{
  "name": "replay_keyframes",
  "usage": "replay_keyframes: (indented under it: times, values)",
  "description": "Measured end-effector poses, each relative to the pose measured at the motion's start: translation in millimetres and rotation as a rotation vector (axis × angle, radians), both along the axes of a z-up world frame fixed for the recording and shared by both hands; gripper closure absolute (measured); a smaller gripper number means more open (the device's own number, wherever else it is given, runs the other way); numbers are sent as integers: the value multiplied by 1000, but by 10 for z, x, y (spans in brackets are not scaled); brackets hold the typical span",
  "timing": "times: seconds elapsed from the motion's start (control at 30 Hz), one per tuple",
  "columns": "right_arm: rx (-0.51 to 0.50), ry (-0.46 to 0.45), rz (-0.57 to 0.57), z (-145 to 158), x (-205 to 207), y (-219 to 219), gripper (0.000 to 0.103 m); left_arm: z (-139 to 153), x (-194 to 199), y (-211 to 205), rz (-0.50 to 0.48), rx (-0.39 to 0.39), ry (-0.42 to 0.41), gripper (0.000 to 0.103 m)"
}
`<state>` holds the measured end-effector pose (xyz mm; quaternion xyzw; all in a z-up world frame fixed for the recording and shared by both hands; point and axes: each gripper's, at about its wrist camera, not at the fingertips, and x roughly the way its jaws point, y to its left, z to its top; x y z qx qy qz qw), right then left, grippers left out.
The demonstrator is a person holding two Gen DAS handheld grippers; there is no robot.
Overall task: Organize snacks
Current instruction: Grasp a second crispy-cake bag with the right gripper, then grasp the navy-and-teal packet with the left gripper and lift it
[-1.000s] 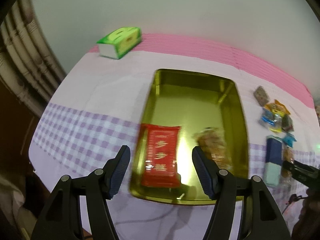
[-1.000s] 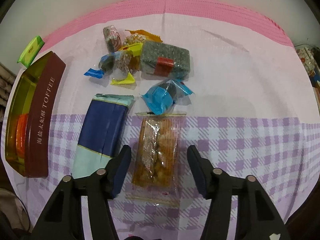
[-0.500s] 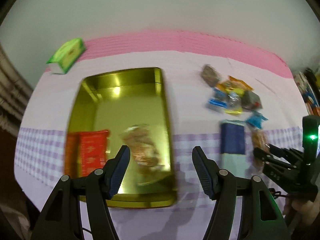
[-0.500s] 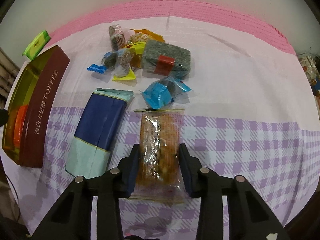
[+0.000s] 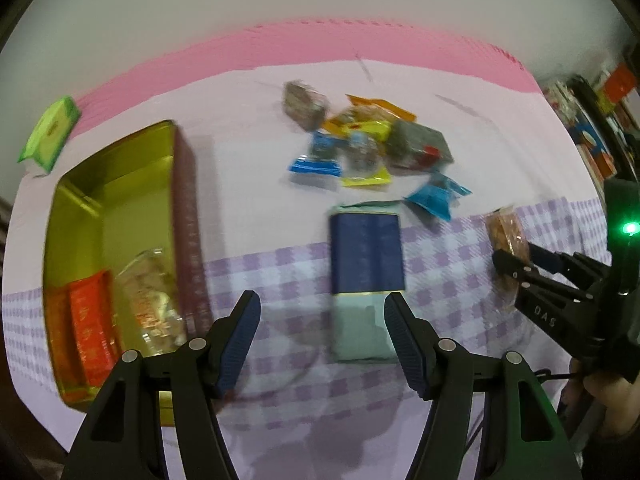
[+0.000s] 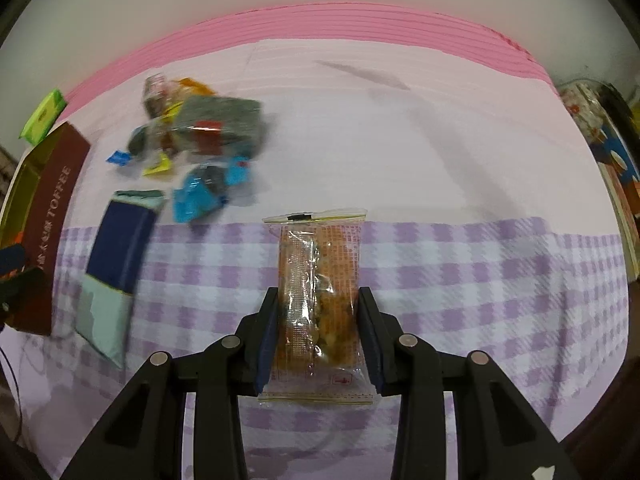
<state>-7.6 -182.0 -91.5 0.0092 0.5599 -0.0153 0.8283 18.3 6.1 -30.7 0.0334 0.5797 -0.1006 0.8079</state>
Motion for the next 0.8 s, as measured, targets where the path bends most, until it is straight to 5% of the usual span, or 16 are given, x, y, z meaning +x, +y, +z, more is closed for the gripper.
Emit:
replay_keyframes:
  times: [0.8]
  values:
    - [5,-25,1,37,-62,-46,67,-496,286,-364,17,-10,102,38]
